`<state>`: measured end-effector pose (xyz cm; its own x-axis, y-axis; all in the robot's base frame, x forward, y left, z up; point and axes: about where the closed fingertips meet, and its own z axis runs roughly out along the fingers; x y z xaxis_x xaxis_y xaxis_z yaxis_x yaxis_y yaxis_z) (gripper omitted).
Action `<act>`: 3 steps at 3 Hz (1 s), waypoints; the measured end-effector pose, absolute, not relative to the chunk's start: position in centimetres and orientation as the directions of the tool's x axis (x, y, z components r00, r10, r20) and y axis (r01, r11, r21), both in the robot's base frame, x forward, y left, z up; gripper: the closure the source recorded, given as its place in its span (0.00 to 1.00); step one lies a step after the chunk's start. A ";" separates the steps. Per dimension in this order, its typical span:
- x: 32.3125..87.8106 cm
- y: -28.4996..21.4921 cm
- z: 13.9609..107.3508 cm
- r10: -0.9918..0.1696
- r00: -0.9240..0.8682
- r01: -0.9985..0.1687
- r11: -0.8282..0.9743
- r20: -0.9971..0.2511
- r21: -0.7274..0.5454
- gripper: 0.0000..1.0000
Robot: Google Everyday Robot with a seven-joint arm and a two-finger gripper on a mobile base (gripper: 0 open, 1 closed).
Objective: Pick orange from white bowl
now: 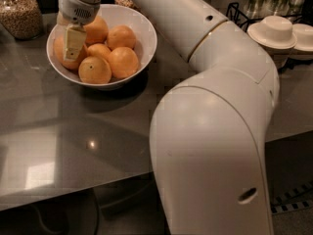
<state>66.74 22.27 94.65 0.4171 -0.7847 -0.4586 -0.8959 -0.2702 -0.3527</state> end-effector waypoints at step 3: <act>66.5 22.2 91.7 -0.828 0.292 -0.954 -0.214 -0.478 -0.212 0.27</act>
Offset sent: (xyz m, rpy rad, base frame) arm -0.0055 -0.0048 -0.0181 -0.0331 0.1411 -0.0925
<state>66.49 22.23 91.72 0.2922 -0.8285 -0.4777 -0.9536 -0.2143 -0.2116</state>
